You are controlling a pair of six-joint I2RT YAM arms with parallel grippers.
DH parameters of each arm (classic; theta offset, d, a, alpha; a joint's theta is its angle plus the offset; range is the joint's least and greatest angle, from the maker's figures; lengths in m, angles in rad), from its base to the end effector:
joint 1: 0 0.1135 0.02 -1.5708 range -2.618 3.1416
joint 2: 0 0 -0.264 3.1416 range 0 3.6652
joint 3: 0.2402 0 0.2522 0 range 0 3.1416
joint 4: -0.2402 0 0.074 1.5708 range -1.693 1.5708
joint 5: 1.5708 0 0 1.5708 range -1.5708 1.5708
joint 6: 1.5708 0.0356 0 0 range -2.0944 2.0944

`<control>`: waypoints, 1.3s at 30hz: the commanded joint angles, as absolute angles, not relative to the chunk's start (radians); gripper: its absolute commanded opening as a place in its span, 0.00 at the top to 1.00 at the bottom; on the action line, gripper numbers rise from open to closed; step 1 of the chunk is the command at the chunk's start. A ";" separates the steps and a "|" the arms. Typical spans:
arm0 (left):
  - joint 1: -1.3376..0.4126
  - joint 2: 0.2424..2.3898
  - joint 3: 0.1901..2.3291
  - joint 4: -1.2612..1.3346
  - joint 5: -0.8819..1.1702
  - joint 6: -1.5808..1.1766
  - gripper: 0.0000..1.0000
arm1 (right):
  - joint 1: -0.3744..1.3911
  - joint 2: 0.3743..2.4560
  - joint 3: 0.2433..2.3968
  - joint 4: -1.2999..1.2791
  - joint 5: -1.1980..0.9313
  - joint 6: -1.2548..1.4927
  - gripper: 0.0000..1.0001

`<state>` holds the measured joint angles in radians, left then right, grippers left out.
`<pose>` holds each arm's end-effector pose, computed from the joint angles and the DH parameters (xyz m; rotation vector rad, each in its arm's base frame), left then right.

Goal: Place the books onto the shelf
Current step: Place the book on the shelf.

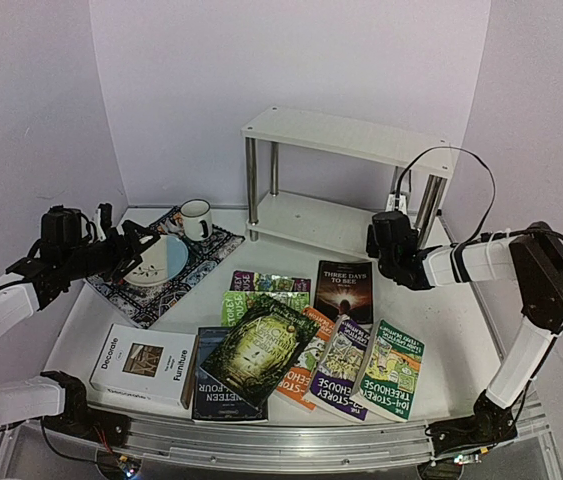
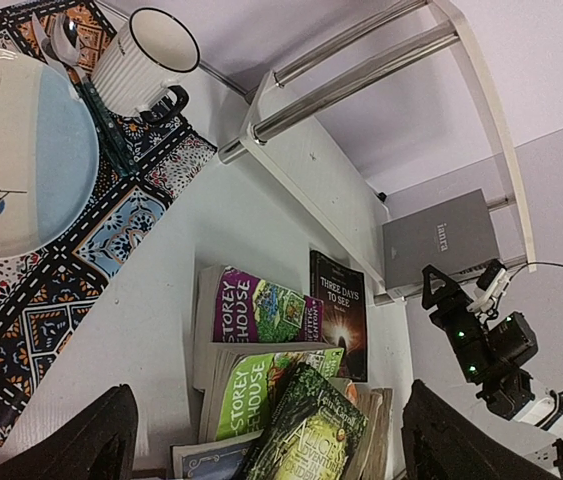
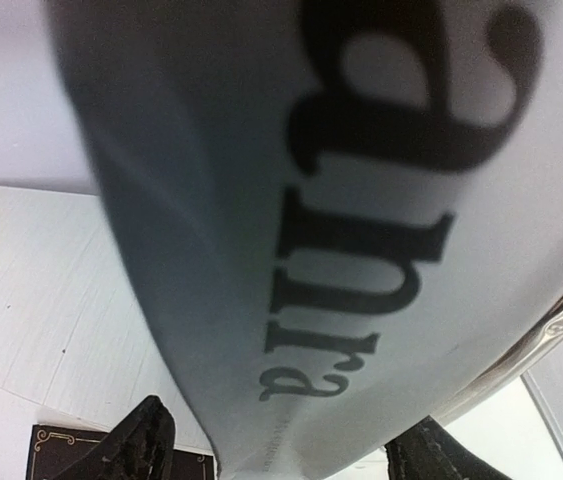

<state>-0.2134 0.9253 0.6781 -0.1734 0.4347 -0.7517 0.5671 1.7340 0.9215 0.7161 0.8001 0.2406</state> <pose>0.2024 -0.0592 0.2792 -0.2668 2.0903 -1.0355 0.3285 0.1790 0.2279 0.3308 1.6044 -0.0490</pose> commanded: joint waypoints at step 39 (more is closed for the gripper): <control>-0.216 0.944 0.664 -0.126 0.440 -0.705 0.07 | 0.471 1.790 1.048 0.681 0.880 0.276 0.62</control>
<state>-0.2134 0.9390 0.6651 -0.1722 0.4351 -0.7296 0.4763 1.8065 1.0363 0.6796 0.8243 0.2623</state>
